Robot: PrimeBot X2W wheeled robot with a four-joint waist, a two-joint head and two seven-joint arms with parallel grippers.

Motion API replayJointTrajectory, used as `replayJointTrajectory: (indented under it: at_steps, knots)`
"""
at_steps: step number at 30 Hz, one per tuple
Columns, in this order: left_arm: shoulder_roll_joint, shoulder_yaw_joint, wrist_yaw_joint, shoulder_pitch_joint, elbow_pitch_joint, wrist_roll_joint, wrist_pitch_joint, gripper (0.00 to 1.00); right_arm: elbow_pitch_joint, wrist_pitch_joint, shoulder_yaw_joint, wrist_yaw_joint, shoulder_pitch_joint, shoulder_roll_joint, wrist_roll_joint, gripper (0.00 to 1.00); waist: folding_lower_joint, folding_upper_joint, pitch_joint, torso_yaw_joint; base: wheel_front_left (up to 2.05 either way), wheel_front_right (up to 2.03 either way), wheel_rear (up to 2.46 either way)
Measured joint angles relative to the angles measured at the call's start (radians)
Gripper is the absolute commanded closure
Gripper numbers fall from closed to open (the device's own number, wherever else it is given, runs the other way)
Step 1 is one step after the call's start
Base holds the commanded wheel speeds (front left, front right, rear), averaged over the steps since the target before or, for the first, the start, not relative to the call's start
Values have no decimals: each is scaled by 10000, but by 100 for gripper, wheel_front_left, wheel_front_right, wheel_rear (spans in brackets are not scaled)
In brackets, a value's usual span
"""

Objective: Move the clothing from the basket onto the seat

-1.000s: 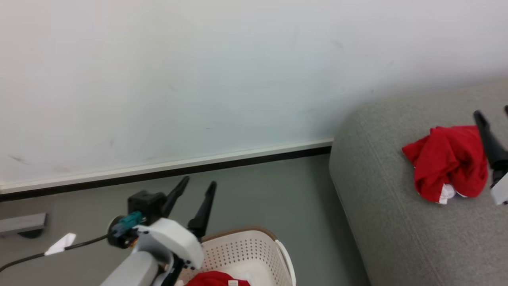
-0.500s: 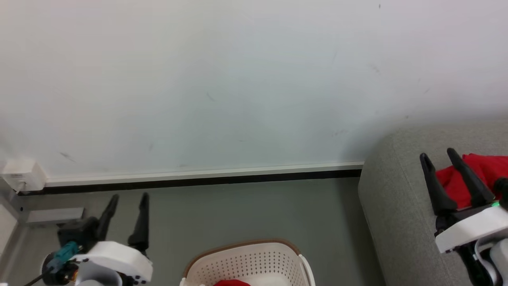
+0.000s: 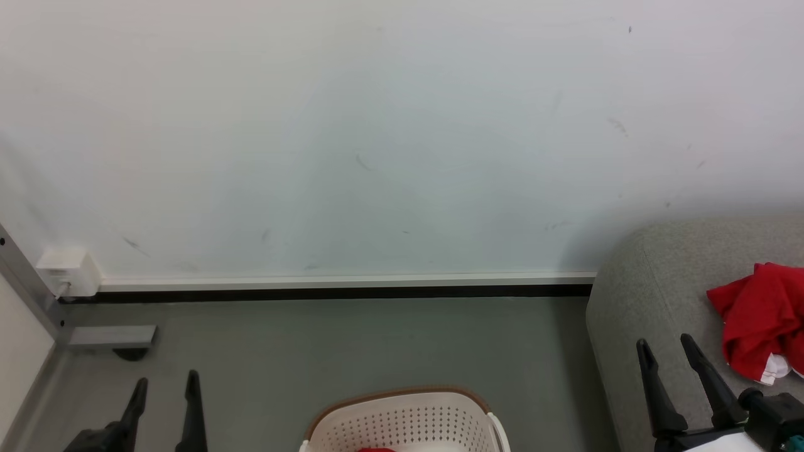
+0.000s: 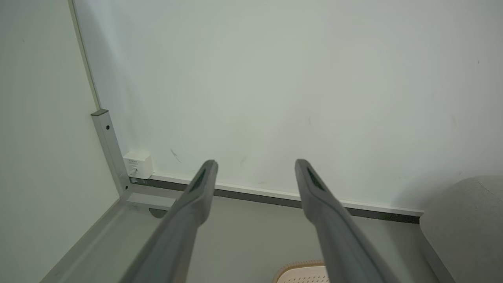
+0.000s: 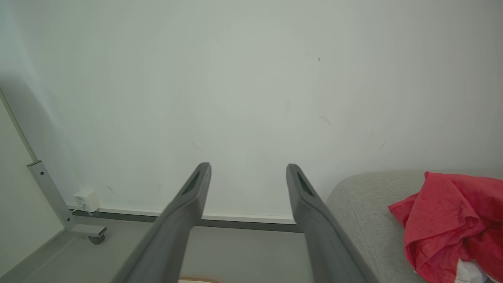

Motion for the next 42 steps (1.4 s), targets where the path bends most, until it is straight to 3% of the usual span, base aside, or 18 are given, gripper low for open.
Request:
replayJointTrajectory:
  at_steps: [8, 27, 42]
  knots:
    - [-554, 558, -314, 344, -48, 809, 0, 0, -311, -15, -414, 0, 445, 476, -928, 0, 0, 0, 24, 57, 0, 0, 0]
    - [-1193, 1486, -1114, 297, 238, 1732, 0, 0, -255, -15, -493, 0, 428, 568, -1114, 0, 0, 0, 78, 11, 0, 0, 0]
    - [-1546, 1839, -1430, 221, 320, 2098, 0, 0, -219, -15, -512, 0, 405, 600, -1126, 0, 0, 0, 137, -68, 0, 0, 0]
